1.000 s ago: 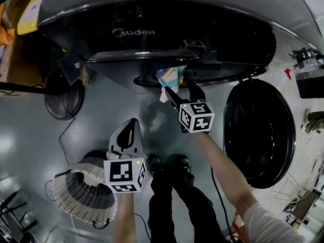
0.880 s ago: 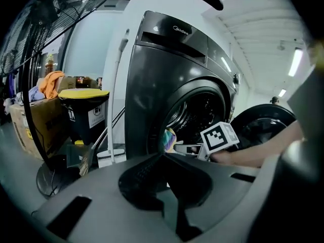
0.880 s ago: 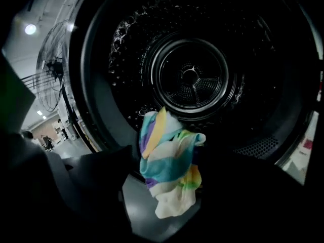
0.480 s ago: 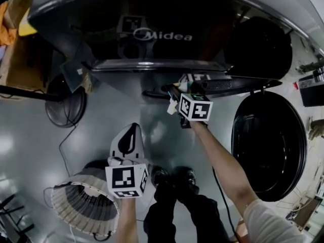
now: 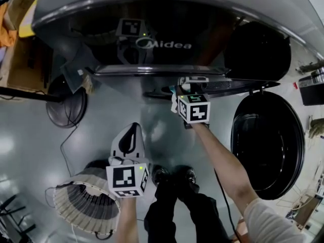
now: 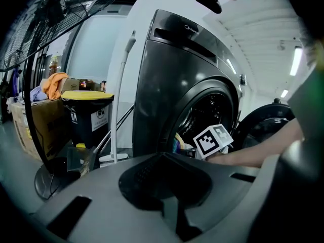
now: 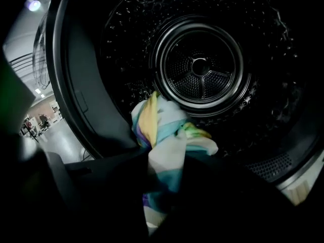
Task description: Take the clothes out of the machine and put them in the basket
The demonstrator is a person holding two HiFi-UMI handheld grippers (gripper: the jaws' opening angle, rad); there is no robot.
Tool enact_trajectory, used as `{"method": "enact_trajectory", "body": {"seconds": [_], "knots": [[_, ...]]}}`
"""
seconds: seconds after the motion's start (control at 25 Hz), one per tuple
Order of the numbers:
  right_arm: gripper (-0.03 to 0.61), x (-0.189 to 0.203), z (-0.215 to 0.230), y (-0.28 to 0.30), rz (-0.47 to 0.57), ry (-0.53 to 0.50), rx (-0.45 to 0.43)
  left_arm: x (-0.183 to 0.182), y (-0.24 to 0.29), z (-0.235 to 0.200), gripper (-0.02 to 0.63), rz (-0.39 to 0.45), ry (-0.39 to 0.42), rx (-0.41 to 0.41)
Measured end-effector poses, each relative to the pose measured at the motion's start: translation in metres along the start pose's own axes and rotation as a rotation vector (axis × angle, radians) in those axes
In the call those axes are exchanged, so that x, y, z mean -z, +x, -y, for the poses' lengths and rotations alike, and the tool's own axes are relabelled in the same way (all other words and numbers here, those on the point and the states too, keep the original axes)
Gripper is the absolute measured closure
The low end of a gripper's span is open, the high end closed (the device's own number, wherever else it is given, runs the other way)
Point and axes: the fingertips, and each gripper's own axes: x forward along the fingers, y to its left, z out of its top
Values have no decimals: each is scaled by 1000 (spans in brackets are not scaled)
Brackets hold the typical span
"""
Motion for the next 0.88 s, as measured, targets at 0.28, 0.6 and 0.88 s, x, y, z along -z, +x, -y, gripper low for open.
{"method": "enact_trajectory", "body": {"seconds": [0.28,0.6,0.88], "knots": [[494,-24,0,-71,68,-103,7,-30,-19,17,597,46,-9,-4],[495,-64,-10,-166,112,-121,9,-83,-56,47,597,65,-28,5],[497,-97,-18,-253,149,-126,11,-129,-102,68,597,70,-24,-3]]}}
